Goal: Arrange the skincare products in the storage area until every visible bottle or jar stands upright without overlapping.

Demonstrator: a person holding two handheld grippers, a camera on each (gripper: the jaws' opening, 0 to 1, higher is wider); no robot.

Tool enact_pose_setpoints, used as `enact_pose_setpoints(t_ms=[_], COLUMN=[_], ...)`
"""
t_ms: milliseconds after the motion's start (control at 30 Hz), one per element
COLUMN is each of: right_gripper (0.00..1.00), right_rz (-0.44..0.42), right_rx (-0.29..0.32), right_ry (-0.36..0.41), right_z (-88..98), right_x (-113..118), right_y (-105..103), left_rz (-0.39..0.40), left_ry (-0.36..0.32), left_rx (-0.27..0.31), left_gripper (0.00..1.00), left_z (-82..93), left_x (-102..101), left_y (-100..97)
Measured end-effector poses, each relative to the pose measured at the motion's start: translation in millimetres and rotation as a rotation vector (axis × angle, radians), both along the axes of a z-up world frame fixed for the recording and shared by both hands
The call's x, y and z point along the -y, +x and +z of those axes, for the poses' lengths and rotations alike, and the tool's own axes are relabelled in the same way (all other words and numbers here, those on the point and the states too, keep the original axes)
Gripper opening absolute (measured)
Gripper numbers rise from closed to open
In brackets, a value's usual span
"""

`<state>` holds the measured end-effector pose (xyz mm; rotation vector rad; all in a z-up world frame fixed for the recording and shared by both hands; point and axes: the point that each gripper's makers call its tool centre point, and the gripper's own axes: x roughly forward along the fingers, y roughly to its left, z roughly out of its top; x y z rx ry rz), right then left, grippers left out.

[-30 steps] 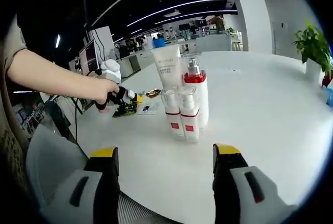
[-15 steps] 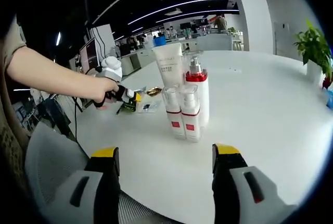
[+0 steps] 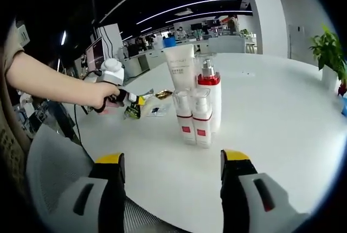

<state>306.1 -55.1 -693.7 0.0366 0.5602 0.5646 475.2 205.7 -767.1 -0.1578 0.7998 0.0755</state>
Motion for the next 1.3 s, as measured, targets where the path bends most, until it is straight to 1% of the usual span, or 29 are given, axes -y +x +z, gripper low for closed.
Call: enact_pose_setpoints(t_ms=[67,100,133,167,200,300,367,467,667,767,867,900,967,1000,1067,1100,1133,1167,1200,1267,1300], right_gripper=[0.71,0.71,0.71,0.71,0.71,0.71,0.71,0.70,0.69,0.69,0.68,0.68,0.68,0.68,0.66,0.65,0.63,0.61,0.59,0.60,0.60], right_rz=[0.004,0.006,0.008,0.010,0.012,0.020,0.029,0.039,0.035,0.033,0.037,0.039,0.044,0.046,0.049,0.051,0.052,0.049,0.030,0.022,0.021], right_rx=[0.001,0.002,0.003,0.004,0.005,0.009,0.015,0.021,0.040,0.047,0.058,0.060,0.064,0.066,0.064,0.058,0.056,0.060,0.065,0.073,0.076], right_ry=[-0.001,-0.002,-0.002,-0.002,-0.002,-0.006,-0.011,-0.011,-0.004,0.000,0.005,0.007,0.011,0.023,0.043,0.074,0.132,0.174,0.219,0.276,0.286], right_z=[0.2,0.3,0.4,0.6,0.7,1.3,1.8,3.0,7.4,9.8,13.1,13.9,15.8,17.9,21.3,24.6,31.7,38.1,45.5,56.3,59.0], right_x=[-0.5,-0.7,-1.0,-1.2,-1.4,-2.6,-4.0,-6.2,-5.3,-5.6,-6.9,-7.4,-8.6,-9.9,-11.8,-14.6,-19.2,-21.7,-23.1,-27.4,-28.3], right_y=[-0.3,-0.3,-0.4,-0.4,-0.5,-1.0,-1.2,-1.7,-0.8,-0.8,-1.5,-1.7,-2.3,-2.7,-3.0,-3.3,-3.2,-2.1,0.3,3.7,5.1], left_rz=[-0.010,-0.015,-0.003,-0.018,-0.006,-0.024,-0.029,-0.046,-0.105,-0.159,-0.243,-0.260,-0.279,-0.310,-0.347,-0.378,-0.392,-0.402,-0.419,-0.434,-0.440], left_ry=[-0.029,-0.049,-0.103,-0.137,-0.158,-0.173,-0.205,-0.231,-0.258,-0.245,-0.214,-0.202,-0.203,-0.206,-0.186,-0.179,-0.181,-0.183,-0.191,-0.210,-0.205], left_rx=[0.024,0.049,0.091,0.111,0.124,0.151,0.165,0.184,0.224,0.245,0.267,0.273,0.287,0.297,0.312,0.318,0.321,0.327,0.330,0.330,0.338], left_gripper=[0.09,0.09,0.09,0.09,0.09,0.09,0.09,0.09,0.09,0.09,0.09,0.09,0.09,0.09,0.09,0.09,0.09,0.09,0.09,0.09,0.09], left_z=[5.2,9.2,16.4,21.6,26.0,36.7,42.6,52.1,70.3,80.1,90.8,93.9,101.4,105.8,110.9,114.4,116.2,118.5,120.4,123.2,124.4], left_x=[5.1,8.4,14.1,19.1,21.0,26.1,31.2,38.0,58.8,67.9,77.0,78.3,81.3,85.0,87.8,91.8,94.3,96.7,100.2,105.1,105.9], left_y=[-1.5,-0.7,1.0,0.5,-0.5,-4.2,-6.8,-12.4,-29.2,-36.2,-43.1,-45.2,-50.3,-53.3,-57.8,-62.5,-65.3,-68.3,-72.0,-77.2,-78.7])
